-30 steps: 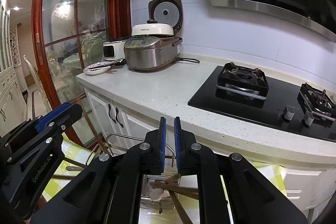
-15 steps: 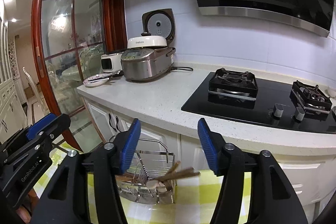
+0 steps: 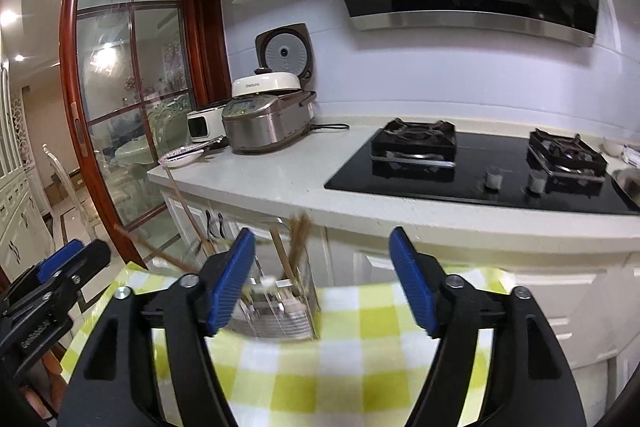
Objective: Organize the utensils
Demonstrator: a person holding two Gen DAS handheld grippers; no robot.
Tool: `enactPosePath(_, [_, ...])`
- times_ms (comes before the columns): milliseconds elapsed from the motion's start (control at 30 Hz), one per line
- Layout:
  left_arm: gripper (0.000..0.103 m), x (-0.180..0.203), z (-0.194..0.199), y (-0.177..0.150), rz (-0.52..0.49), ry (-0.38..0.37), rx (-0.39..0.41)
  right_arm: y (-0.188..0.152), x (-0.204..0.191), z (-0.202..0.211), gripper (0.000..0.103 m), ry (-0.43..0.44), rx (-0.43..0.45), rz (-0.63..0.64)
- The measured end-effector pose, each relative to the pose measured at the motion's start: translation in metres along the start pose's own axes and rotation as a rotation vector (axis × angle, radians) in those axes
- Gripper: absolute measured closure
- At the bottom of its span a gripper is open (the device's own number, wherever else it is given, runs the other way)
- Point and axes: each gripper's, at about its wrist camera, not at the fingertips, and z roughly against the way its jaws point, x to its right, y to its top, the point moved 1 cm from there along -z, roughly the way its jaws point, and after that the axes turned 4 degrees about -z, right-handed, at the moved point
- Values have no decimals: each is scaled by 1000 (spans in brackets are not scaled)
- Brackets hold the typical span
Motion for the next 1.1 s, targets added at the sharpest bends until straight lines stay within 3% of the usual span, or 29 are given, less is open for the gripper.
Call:
enactPosePath(133, [14,10,25,-28,-13,5,-20,-31,12,27,18,-23,23,-12])
enactPosePath(233, [5,19,36,-48,-49,22,-45,-58,22,42,18,-57,16,-2])
enactPosePath(333, [5,24,45,-62,-84,33,-64,-78,30,54,18,-85,3,19])
enactPosePath(433, [5,20,54,-70,-56,14,-70,-90,34,61,18,-118,-4,62])
enactPosePath(567, [5,20,55,-73,-40,-29,-94,-96,35,64,18,-92,-45,66])
enactPosePath(700, [5,28,51,-76,-99,126,-118,-94,30,64,18,-76,-51,77])
enactPosePath(733, [5,27,51,-76,-103,132,-117,-92,29,63,18,-76,-50,75])
enactPosePath(833, [5,22,49,-73,-72,93,-128,-91,29,63,18,-70,-49,72])
enactPosePath(1100, [5,20,47,-68,-64,82,-113,-88,29,61,18,-75,-43,75])
